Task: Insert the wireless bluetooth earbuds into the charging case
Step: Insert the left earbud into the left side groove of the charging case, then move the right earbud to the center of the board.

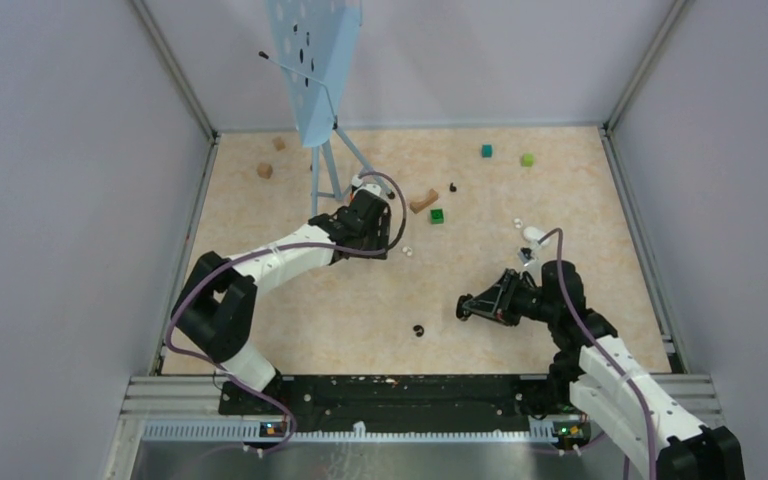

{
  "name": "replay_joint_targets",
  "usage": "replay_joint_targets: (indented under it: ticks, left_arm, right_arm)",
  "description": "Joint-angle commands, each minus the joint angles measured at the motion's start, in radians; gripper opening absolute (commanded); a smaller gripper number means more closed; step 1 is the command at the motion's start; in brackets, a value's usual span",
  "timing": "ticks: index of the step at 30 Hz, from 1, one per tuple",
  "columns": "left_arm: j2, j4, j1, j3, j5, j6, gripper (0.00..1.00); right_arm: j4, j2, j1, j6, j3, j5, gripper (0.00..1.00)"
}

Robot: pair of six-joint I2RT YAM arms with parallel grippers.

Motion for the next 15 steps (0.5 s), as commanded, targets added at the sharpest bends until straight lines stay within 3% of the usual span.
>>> replay_joint_targets:
  ticks: [1,4,9,15]
  left_arm:
    - [-0.011,0.065,0.009,-0.002,0.049,0.061,0.74]
    - [-0.022,0.090,-0.043,-0.009,0.109,0.098,0.74]
    - [-0.036,0.068,-0.169,-0.010,0.058,0.051,0.74]
    - [0.036,0.063,-0.250,0.104,-0.011,0.098,0.78]
  right_arm:
    - [-0.080,-0.012,-0.007,-0.051,0.078,0.031,0.00]
    - [-0.184,-0.022,-0.008,-0.098,0.126,0.087,0.00]
    - [-0.430,-0.041,-0.007,-0.199,0.230,0.306,0.00]
    - [-0.545,-0.076,-0.027,-0.194,0.274,0.456,0.00]
